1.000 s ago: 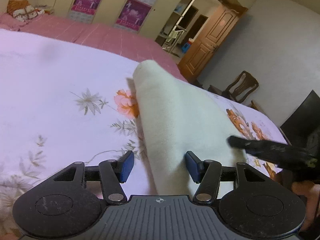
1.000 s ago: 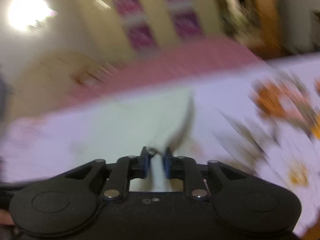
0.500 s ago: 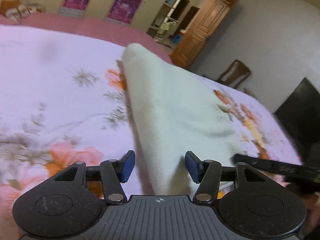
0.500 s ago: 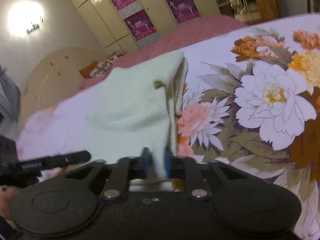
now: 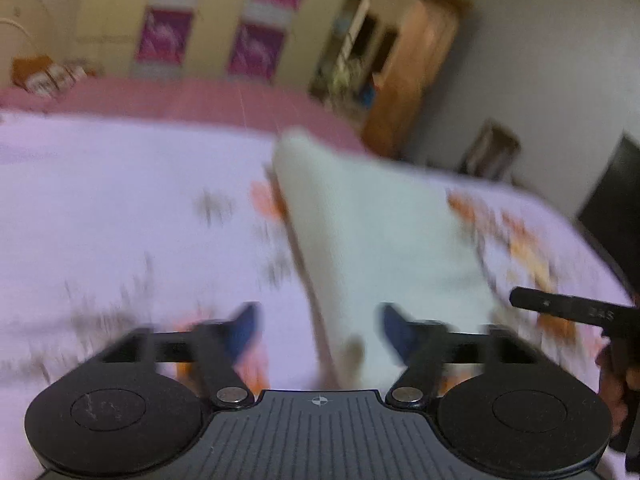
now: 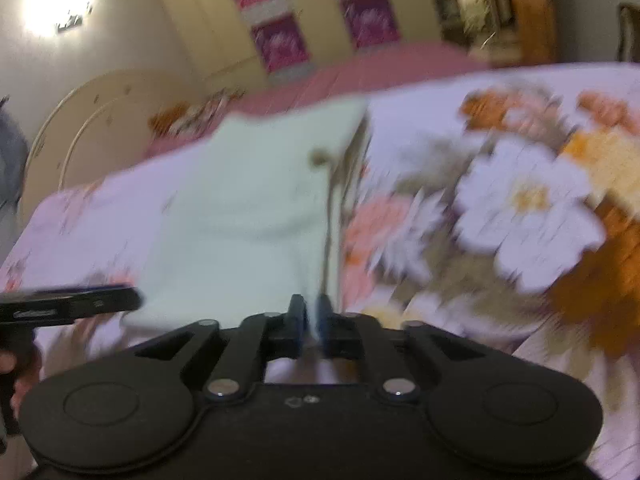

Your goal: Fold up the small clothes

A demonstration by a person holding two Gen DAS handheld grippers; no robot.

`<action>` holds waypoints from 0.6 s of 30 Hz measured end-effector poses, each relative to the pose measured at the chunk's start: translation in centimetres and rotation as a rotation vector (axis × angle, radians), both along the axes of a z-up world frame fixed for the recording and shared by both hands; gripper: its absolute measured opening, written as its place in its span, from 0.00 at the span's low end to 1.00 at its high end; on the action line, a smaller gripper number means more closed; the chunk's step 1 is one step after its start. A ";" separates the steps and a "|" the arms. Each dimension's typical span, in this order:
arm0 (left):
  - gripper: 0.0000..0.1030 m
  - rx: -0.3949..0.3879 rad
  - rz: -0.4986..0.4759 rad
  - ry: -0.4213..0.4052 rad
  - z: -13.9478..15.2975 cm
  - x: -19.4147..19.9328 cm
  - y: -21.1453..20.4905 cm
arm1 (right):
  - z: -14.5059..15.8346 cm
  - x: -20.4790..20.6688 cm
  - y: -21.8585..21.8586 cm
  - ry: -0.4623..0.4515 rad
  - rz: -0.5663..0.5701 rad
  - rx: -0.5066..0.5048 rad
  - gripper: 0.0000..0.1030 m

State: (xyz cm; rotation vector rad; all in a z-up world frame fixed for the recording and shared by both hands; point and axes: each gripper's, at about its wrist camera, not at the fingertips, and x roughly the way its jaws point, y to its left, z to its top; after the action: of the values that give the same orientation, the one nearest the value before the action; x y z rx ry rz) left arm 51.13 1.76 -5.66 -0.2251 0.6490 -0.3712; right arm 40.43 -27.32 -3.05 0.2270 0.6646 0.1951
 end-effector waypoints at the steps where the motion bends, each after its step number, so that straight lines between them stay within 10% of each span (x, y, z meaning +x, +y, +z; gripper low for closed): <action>1: 0.78 -0.014 0.011 -0.033 0.6 0.6 -0.3 | 0.8 0.2 -0.1 -0.043 0.001 0.020 0.27; 10: 0.77 -0.021 0.039 -0.020 1.3 11.3 -4.1 | 2.6 9.7 3.4 -0.167 0.014 -0.121 0.17; 13: 0.75 0.076 0.104 0.053 -1.5 14.4 -4.1 | 1.6 12.3 4.0 -0.145 0.048 -0.157 0.17; 15: 0.78 -0.050 0.117 0.079 -3.2 14.6 -2.2 | -0.5 14.0 4.4 -0.056 0.061 -0.219 0.14; 18: 0.78 -0.034 0.111 0.050 -2.6 14.0 -2.2 | -1.4 14.5 4.3 -0.020 0.056 -0.233 0.16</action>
State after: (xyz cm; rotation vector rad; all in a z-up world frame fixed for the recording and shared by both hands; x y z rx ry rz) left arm 65.09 -0.42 -8.30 -0.3025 0.6766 -0.2707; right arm 54.91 -23.06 -4.49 -0.0170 0.6678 0.1719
